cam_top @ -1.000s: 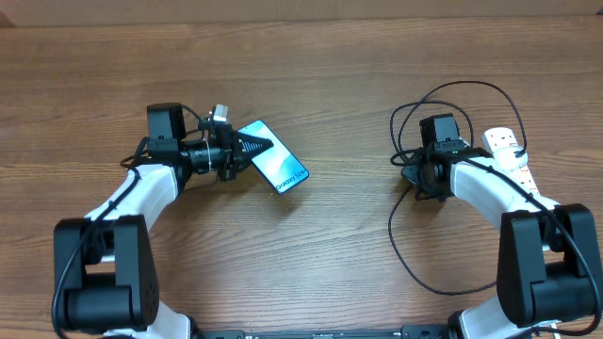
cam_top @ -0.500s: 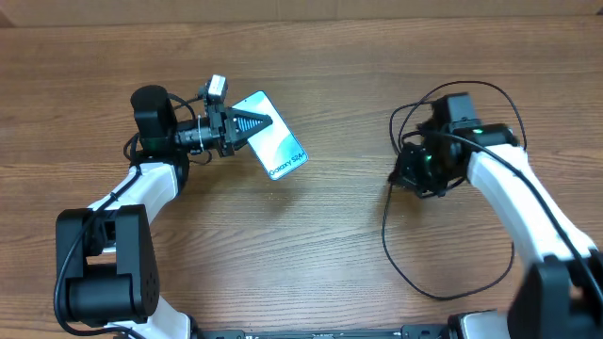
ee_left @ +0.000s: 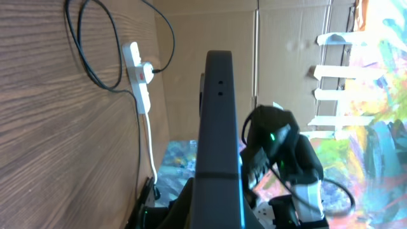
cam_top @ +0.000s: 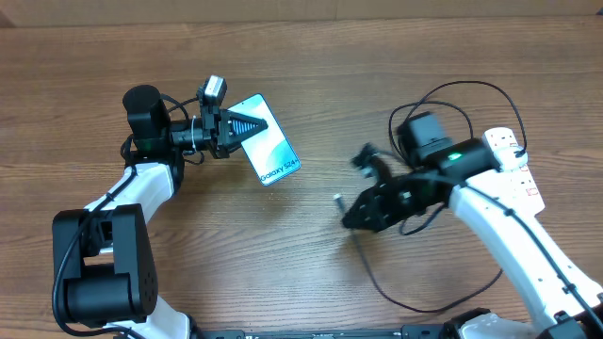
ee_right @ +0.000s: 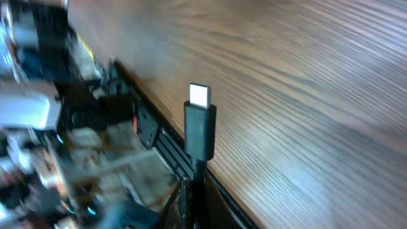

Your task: Plug charger to phone and switch on socket

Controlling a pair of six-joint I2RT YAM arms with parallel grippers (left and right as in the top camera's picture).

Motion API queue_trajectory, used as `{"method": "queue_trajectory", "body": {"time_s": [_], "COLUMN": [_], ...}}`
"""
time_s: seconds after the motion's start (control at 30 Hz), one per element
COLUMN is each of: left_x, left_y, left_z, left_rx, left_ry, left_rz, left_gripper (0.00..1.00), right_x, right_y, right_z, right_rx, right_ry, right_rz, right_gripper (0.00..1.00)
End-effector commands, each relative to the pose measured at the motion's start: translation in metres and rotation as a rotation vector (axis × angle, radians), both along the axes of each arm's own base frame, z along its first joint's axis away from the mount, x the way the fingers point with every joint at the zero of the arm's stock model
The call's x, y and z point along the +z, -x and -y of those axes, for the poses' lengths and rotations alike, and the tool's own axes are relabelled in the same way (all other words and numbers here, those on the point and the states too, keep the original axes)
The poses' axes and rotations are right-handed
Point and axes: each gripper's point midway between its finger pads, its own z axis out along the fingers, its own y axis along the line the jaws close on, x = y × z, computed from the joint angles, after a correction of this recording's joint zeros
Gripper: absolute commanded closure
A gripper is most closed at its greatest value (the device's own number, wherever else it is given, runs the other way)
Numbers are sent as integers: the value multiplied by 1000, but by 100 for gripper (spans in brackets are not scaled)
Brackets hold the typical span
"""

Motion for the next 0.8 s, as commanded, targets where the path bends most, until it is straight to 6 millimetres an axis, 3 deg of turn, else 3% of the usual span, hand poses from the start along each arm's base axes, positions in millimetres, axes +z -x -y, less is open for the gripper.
{"method": "queue_trajectory", "body": {"time_s": [0.0, 0.1, 0.27, 0.5, 0.77], "left_x": [8, 8, 8, 7, 6], "left_y": [3, 3, 7, 15, 12], "left_z": [0, 0, 11, 29, 33], "left_rx": [-41, -39, -70, -115, -97], "left_ry": [10, 9, 6, 5, -3], "left_rz": [6, 7, 50, 76, 96], "left_gripper": [96, 96, 96, 96, 96], "right_x": [-2, -11, -9, 6, 14], "right_y": [5, 1, 6, -9, -16], "right_z": [-23, -30, -50, -51, -46], "right_rx": [79, 82, 142, 122, 86], "right_ry": [49, 134, 116, 135, 177], "right_rz": [98, 171, 239, 312, 330], "right_gripper": [96, 96, 96, 96, 96]}}
